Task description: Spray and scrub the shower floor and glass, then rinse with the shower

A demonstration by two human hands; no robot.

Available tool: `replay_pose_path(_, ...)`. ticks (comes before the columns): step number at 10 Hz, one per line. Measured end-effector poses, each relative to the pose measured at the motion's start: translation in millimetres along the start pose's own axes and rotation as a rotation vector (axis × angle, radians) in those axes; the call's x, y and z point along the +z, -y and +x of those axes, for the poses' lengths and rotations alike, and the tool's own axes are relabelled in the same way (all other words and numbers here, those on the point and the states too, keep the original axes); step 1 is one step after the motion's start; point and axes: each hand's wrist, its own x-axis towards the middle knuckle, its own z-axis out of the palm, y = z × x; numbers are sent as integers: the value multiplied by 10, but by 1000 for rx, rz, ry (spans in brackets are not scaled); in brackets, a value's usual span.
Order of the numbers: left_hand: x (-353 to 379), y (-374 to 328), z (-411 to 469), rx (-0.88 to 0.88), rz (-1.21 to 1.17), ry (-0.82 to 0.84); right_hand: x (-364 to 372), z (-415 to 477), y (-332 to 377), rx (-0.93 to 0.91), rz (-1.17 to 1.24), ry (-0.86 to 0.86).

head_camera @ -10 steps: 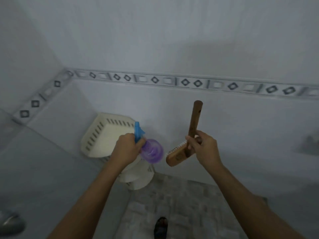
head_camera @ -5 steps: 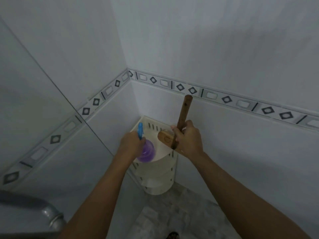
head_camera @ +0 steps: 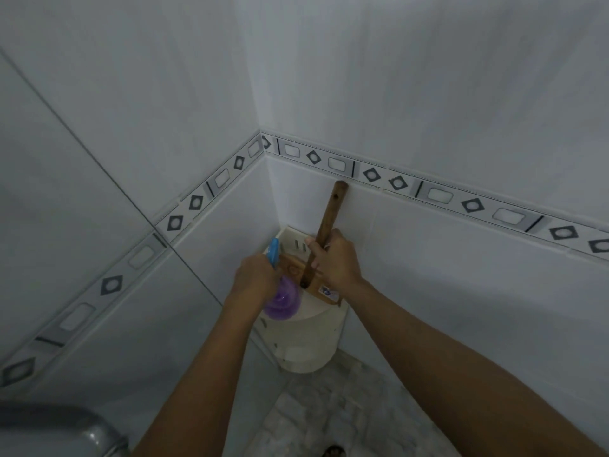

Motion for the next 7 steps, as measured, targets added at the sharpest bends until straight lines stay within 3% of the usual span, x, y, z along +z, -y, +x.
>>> replay_pose_path(5,-19,8,-64,-6,45,68,92,-20,58,32,25,194)
replay_pose_path(7,-119,-76,-223,205,115,-149,-125,-175,56,-12,-52,221)
